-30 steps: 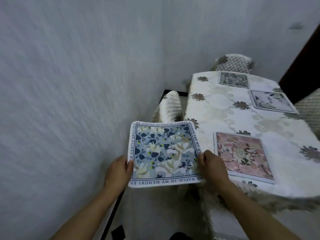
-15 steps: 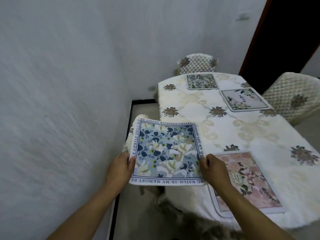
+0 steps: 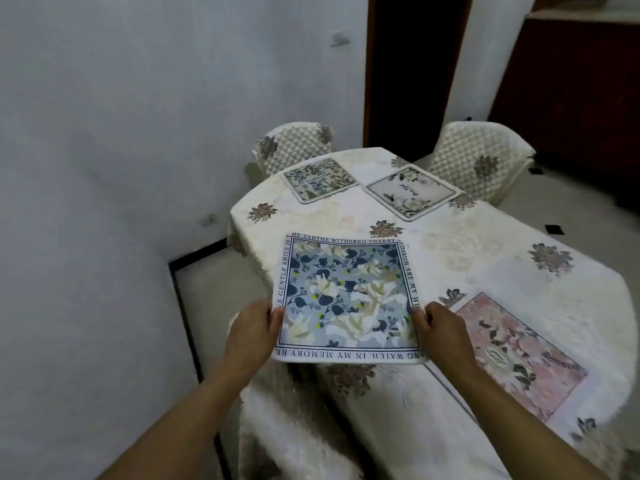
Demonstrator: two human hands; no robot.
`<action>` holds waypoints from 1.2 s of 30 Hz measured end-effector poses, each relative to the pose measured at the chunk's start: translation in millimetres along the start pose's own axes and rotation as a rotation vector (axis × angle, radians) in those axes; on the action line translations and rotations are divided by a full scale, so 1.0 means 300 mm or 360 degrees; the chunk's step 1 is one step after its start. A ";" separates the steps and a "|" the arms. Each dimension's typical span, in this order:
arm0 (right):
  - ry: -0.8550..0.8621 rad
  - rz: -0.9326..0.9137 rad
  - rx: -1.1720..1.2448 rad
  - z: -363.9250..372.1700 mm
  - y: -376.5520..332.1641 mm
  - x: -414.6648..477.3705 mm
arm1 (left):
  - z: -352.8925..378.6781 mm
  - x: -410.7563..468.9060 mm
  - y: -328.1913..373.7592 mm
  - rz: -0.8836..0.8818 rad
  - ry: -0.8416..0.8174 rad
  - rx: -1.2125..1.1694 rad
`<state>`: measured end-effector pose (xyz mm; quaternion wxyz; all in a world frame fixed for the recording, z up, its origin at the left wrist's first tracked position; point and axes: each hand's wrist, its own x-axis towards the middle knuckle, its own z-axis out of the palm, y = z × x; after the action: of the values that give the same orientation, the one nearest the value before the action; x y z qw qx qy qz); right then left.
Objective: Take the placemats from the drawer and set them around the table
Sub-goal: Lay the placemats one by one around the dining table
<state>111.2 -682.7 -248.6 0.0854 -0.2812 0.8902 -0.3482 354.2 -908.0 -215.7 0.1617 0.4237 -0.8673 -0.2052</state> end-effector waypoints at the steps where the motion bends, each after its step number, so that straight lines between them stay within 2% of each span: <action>1: 0.0057 0.0057 0.0005 0.015 -0.024 -0.002 | -0.012 0.063 -0.016 0.0076 -0.0037 0.0016; 5: 0.0240 0.0277 0.0037 0.065 -0.085 -0.023 | -0.012 0.296 -0.035 0.0372 -0.0198 0.0033; 9: 0.0366 0.0498 0.0125 0.122 -0.096 -0.044 | 0.065 0.458 -0.023 0.0547 -0.0371 0.0031; 16: 0.0320 0.0771 0.0186 0.309 0.003 -0.011 | 0.302 0.653 -0.086 0.0684 -0.0605 0.0125; 19: 0.0264 0.0856 0.0198 0.391 0.011 -0.027 | 0.376 0.682 -0.140 0.0653 -0.0635 0.0133; 22: 0.0300 0.1045 0.0134 0.509 0.030 0.003 | 0.515 0.780 -0.213 0.0726 -0.0805 0.0150; 26: 0.0355 0.1253 -0.0009 0.638 0.004 0.008 | 0.658 0.880 -0.295 0.0937 -0.0933 0.0125; 31: 0.0321 0.1537 -0.0166 0.756 -0.041 -0.040 | 0.718 0.920 -0.351 0.1260 -0.1050 0.0299; 36: 0.0348 0.1701 -0.0240 0.796 -0.074 -0.041 | 0.721 0.944 -0.355 0.1362 -0.1106 0.0355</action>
<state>214.4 -825.8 -411.8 0.1370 0.2423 0.9352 -0.2188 160.5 -1146.9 -424.7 -0.1104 -0.0439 -0.9806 -0.1558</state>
